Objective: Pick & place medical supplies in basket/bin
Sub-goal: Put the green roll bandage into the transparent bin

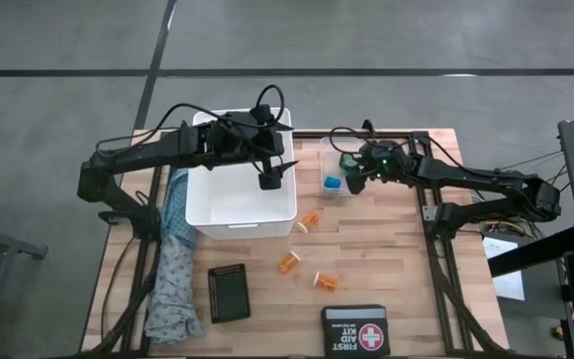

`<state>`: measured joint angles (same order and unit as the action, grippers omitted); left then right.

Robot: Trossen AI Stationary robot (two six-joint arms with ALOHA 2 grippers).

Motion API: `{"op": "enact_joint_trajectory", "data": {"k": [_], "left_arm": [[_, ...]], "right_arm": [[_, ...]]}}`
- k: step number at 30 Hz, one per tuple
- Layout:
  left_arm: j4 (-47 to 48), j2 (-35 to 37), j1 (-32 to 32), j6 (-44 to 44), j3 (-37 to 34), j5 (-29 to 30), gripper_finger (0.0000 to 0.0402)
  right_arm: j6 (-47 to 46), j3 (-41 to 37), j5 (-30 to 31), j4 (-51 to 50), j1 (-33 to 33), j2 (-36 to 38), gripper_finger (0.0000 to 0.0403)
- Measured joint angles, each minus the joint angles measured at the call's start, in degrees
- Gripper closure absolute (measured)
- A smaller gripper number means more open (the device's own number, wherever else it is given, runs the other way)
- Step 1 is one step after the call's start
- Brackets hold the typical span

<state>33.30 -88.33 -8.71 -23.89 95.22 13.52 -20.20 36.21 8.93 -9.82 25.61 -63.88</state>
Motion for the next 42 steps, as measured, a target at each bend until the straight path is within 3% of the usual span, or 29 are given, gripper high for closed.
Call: {"op": "enact_joint_trajectory", "data": {"k": [6, 14, 23, 42], "left_arm": [[-0.02, 0.00, 0.00, -0.14, 0.00, 0.00, 0.0020], [0.00, 0.00, 0.00, -0.12, 0.00, 0.00, 0.0020], [0.00, -0.02, 0.00, -0.12, 0.00, 0.00, 0.0020], [-0.02, -0.04, 0.00, 0.04, 0.00, -0.02, 0.0020]], "right_arm": [[-1.20, 0.00, 0.04, -1.50, 0.02, -1.02, 0.0221], [-1.76, 0.02, -0.06, -1.92, 1.32, -7.61, 0.0221], [-1.94, 0.11, -4.67, 0.83, 1.31, -14.23, 0.0221], [-2.11, 0.09, -4.46, 1.89, 1.81, -14.99, 0.0211]]}}
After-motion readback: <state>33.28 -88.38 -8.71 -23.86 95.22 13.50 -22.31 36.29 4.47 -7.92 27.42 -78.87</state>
